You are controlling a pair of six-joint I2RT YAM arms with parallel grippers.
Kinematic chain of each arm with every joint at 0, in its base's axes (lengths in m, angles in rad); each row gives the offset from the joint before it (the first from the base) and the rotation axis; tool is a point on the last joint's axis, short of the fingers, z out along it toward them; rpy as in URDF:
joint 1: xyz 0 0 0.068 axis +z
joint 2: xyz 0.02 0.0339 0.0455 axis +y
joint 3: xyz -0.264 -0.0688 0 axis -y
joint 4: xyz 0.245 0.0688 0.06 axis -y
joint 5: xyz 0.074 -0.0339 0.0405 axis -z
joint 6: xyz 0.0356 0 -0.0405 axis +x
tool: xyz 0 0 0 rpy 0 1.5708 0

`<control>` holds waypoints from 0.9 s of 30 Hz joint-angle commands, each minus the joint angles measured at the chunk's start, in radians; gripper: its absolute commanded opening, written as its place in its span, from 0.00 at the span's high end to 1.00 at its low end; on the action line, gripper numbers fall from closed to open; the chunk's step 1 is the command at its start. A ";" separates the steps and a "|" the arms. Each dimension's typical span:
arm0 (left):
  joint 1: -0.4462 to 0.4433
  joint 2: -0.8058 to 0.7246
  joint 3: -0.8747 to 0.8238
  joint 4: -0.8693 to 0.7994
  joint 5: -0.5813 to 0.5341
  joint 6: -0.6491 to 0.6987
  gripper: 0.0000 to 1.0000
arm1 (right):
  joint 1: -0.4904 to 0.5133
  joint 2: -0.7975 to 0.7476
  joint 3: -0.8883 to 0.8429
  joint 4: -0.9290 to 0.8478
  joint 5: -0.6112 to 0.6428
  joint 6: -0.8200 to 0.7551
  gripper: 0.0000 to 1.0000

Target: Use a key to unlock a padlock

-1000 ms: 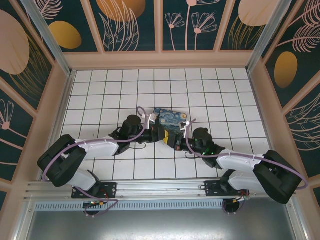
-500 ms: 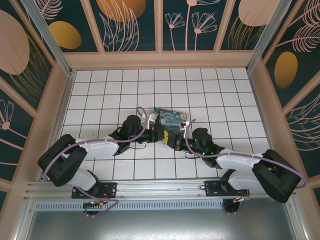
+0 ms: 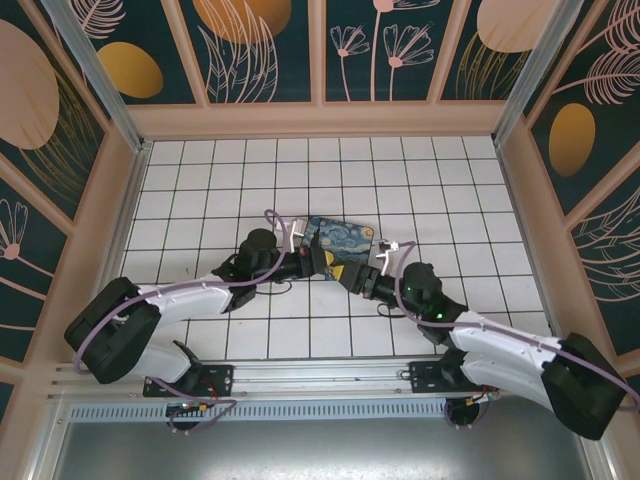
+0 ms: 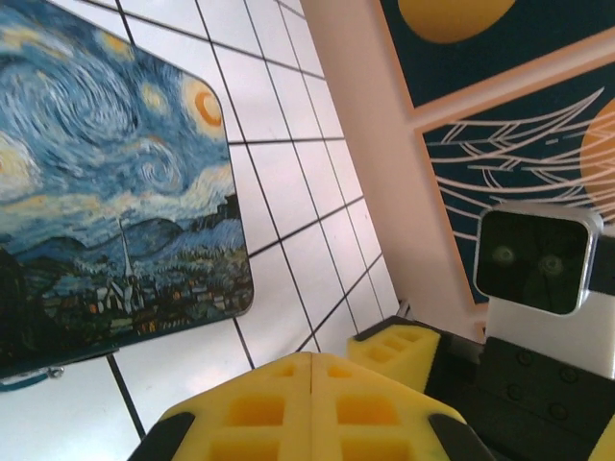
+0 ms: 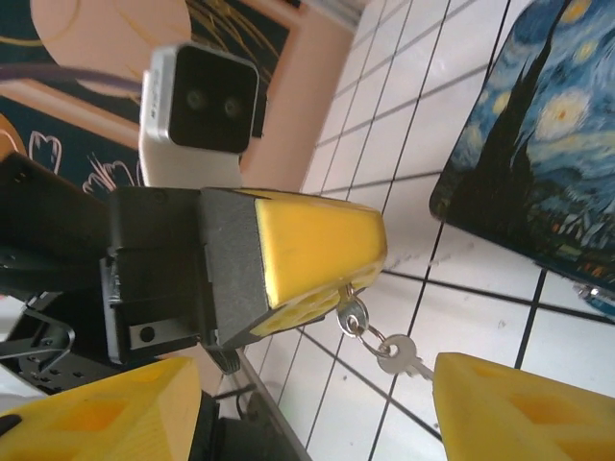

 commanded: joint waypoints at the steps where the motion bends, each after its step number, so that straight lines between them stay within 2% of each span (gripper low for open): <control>1: -0.004 -0.034 -0.007 0.021 -0.074 -0.035 1.00 | 0.015 -0.084 -0.030 -0.054 0.132 0.054 0.35; 5: -0.004 -0.061 -0.032 0.079 -0.123 -0.091 1.00 | 0.039 -0.121 -0.052 -0.010 0.255 0.094 0.35; 11: -0.004 -0.112 -0.079 0.173 -0.189 -0.184 1.00 | 0.077 -0.025 -0.062 0.202 0.356 0.096 0.39; 17: -0.004 -0.158 -0.115 0.246 -0.231 -0.211 1.00 | 0.100 0.136 -0.011 0.378 0.360 0.088 0.44; 27: -0.004 -0.174 -0.146 0.320 -0.244 -0.179 1.00 | 0.138 0.312 0.090 0.517 0.337 0.092 0.50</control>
